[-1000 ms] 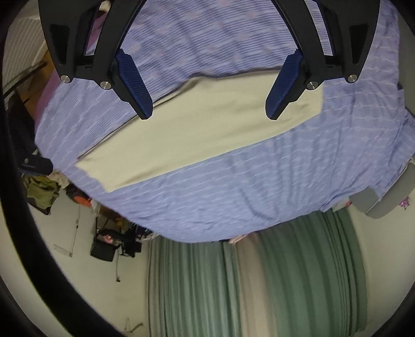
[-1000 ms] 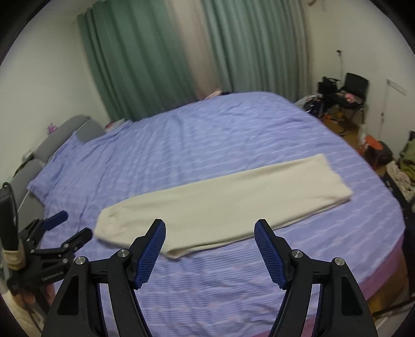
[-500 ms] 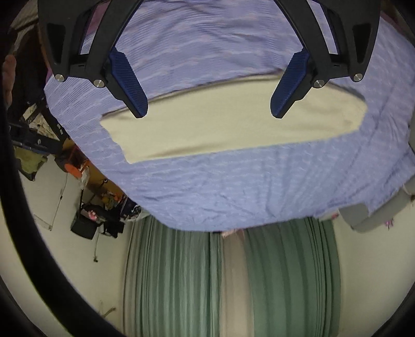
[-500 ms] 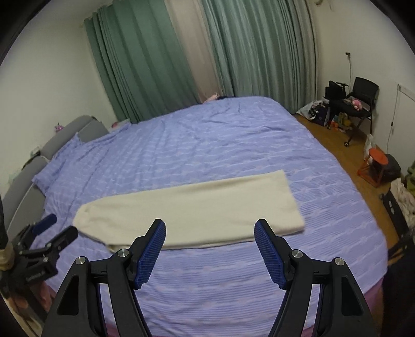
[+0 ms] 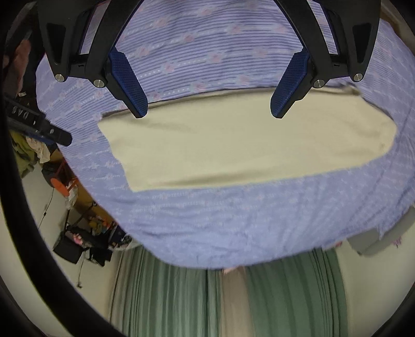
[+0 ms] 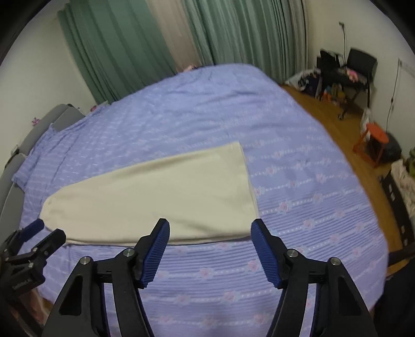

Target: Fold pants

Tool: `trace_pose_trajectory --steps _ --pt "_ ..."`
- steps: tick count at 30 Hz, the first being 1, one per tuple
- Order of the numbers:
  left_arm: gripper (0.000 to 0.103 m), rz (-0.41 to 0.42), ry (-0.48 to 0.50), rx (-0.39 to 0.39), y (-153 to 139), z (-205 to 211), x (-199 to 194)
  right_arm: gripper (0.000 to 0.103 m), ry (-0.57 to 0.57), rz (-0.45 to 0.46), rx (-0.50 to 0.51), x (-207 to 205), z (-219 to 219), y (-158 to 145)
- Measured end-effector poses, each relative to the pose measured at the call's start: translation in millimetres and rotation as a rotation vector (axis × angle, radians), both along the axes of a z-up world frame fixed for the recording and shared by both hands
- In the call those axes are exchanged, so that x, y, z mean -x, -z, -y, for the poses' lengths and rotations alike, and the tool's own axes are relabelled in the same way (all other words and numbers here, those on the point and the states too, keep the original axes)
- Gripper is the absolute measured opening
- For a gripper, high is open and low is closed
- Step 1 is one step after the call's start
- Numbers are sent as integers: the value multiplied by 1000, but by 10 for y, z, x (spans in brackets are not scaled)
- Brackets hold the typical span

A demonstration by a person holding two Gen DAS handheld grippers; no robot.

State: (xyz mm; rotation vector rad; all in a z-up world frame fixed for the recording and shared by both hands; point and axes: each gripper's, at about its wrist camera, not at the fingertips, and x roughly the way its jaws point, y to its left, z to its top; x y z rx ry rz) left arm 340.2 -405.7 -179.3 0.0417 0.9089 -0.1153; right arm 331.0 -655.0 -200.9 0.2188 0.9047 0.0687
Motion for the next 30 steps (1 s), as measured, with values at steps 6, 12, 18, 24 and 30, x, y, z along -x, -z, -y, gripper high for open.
trace_pose_trajectory --steps 6,12,18,24,30 --pt "97 -68 42 -50 452 406 -223 53 65 -94 -92 -267 314 711" --pt "97 -83 81 -74 622 677 -310 51 114 -170 -200 -403 480 1150" --pt "97 -73 90 -93 625 723 -409 51 149 -226 -261 -474 495 1450" --pt "97 -86 70 -99 642 701 -413 51 208 -222 -352 -552 585 1569" --pt "97 -94 64 -107 660 693 -379 47 245 -205 -385 -571 577 1556"
